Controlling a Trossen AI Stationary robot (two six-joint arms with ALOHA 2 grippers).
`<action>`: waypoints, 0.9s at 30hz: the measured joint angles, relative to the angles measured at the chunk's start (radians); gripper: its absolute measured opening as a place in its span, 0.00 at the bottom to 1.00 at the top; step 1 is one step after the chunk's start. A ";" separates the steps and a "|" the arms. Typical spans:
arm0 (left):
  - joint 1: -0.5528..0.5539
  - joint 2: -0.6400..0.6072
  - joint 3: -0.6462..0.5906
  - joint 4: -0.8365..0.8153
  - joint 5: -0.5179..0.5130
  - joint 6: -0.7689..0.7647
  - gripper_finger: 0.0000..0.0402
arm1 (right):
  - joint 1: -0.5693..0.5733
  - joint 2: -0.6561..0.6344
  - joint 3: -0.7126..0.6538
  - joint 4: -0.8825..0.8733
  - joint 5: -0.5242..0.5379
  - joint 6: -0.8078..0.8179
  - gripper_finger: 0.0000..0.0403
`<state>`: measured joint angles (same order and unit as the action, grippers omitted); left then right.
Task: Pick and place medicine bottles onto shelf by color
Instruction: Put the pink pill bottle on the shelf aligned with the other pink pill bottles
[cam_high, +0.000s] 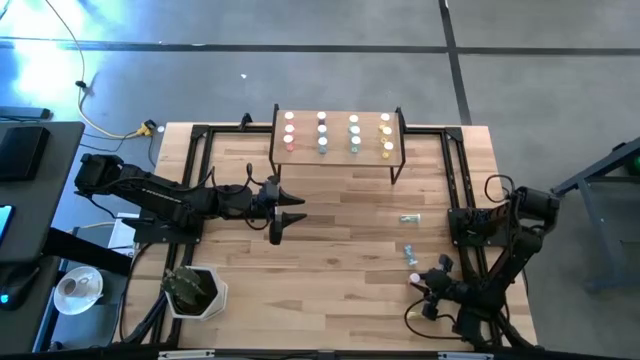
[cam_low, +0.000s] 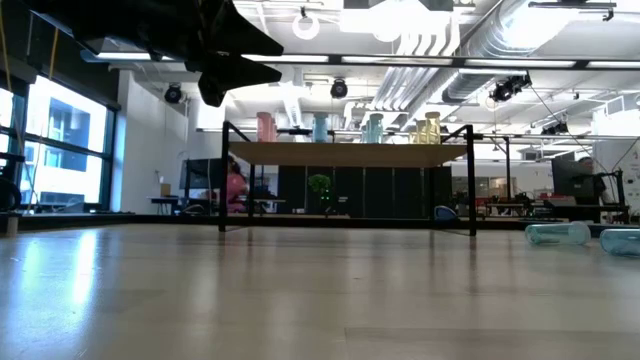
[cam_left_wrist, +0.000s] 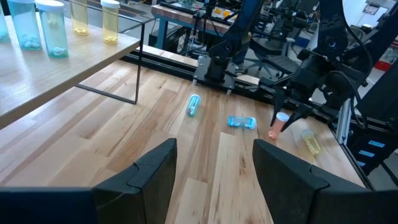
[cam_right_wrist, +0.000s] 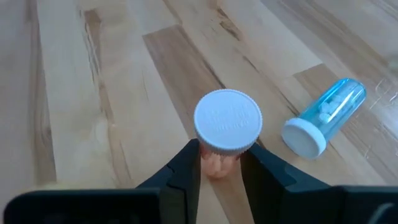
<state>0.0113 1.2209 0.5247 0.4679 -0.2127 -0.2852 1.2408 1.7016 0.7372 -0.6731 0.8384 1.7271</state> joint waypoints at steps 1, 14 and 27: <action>0.000 0.000 0.000 0.000 0.000 0.000 0.50 | -0.006 -0.003 0.000 0.000 0.000 0.000 0.22; 0.000 0.000 0.000 0.000 0.002 0.046 0.50 | -0.154 -0.182 0.000 0.001 0.051 -0.124 0.22; 0.002 0.000 0.000 -0.077 0.096 0.057 0.50 | -0.431 -0.419 0.000 0.172 -0.115 -0.592 0.22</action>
<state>0.0132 1.2209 0.5248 0.3909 -0.1165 -0.2283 0.8101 1.2828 0.7372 -0.5013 0.7233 1.1353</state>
